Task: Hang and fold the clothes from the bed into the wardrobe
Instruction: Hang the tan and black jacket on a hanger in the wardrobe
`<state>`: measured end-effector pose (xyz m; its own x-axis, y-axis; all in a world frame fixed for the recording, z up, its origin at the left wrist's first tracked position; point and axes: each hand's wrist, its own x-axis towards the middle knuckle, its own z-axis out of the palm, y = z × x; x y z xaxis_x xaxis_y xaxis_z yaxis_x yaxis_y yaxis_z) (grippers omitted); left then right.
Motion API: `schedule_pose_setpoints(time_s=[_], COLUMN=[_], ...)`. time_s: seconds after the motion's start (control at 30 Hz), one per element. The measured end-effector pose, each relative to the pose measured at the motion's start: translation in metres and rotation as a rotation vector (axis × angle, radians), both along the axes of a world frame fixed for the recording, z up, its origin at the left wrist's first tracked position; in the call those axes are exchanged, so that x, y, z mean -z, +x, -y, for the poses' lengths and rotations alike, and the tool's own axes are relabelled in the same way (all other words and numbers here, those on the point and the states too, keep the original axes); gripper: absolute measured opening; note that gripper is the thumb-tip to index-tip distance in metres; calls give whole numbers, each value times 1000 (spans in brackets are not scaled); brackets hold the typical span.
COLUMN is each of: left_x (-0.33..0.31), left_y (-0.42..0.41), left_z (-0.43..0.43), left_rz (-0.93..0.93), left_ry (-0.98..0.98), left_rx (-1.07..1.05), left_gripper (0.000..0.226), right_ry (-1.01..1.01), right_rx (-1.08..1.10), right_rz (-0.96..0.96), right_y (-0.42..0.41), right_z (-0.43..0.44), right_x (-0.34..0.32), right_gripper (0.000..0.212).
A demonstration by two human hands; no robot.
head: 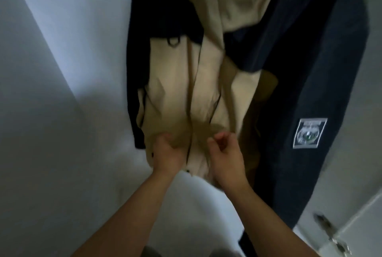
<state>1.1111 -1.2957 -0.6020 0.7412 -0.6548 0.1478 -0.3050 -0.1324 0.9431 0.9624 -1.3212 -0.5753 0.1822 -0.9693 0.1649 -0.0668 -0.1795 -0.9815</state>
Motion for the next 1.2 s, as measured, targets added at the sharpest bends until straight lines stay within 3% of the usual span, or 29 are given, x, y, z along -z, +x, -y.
schedule_pose_setpoints(time_s=[0.1,0.2,0.27,0.37,0.47,0.53,0.63,0.77,0.87,1.0,1.13,1.2], left_x=[-71,-136,-172,-220,-258,-279,-303,-312,-307,-305,-311,-317], left_y=[9,23,31,46,59,68,82,103,112,124,135,138], left_z=[27,44,50,55,63,72,88,106,114,117,112,108], left_rz=[108,178,267,382,438,468,499,385,397,499,653,586], left_ry=[-169,-323,-433,-515,-540,-510,-392,-275,-301,-367,-388,-425], left_rx=[-33,-46,-92,-174,-248,-278,-235,-28,64,9,-89,-46], left_gripper=[29,24,18,15,22,28,40,51,45,35,45,48], right_ry=[-351,-716,-931,-1154,-1050,-869,-717,-729,-771,-906,-906,-901], right_rx=[-43,45,211,654,963,894,671,524,623,821,759,660], right_rz=[-3,-114,-206,-294,-500,-631,-564,-485,-557,-699,-653,-580], right_y=[-4,-20,-34,-51,-65,-74,-88,-101,-111,-122,-132,-136], right_z=[9,10,10,17,33,48,69,79,83,85,89,91], right_x=[-90,-161,-195,-228,-245,-251,-256,-264,-273,-277,-295,-307], right_gripper=[16,25,31,34,46,62,67,57,51,39,39,40])
